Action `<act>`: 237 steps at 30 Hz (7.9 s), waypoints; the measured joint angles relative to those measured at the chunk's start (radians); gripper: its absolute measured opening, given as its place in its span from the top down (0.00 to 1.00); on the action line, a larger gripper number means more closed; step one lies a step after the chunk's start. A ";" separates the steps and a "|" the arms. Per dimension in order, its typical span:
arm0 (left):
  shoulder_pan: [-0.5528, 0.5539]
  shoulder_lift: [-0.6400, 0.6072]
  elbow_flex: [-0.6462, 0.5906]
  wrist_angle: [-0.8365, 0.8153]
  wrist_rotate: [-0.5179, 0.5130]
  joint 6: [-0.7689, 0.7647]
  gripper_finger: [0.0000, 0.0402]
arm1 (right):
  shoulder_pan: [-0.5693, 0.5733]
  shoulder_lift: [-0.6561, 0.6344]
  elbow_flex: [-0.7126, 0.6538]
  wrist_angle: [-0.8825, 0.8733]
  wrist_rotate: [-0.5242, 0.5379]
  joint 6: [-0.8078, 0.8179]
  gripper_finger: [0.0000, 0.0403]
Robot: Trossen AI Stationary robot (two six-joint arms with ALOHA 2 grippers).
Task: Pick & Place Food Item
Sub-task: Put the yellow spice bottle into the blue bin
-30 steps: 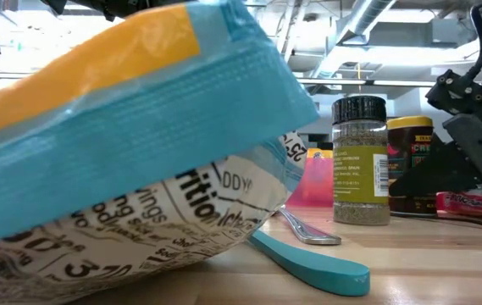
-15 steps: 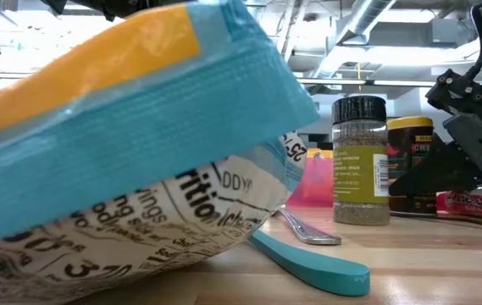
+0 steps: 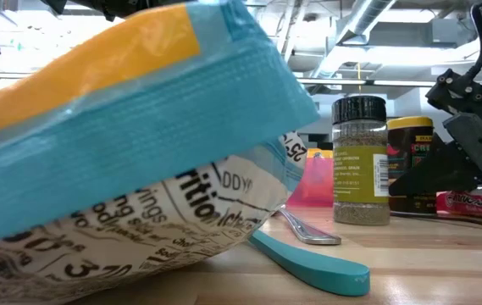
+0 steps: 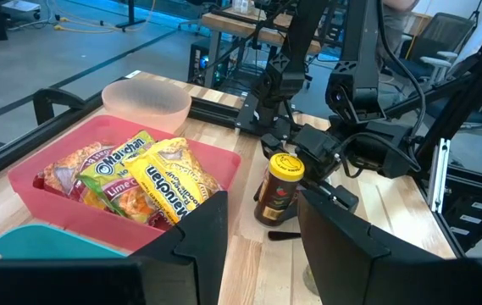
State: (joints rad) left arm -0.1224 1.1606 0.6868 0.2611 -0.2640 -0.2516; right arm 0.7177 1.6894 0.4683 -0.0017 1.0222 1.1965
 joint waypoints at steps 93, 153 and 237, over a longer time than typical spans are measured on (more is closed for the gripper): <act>-0.017 0.035 0.000 0.057 0.035 0.071 0.65 | -0.490 -0.454 0.125 0.273 -0.633 -0.914 0.49; -0.017 0.118 0.000 0.084 0.135 0.068 0.55 | -0.574 -0.138 0.315 0.353 -0.820 -0.961 0.48; 0.046 0.362 0.003 0.531 0.280 -0.043 0.10 | -0.597 -0.132 0.314 0.482 -1.000 -0.942 0.48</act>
State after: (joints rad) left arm -0.0761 1.5229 0.6895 0.7921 0.0158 -0.2941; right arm 0.1211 1.5578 0.7822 0.4803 0.0223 0.2546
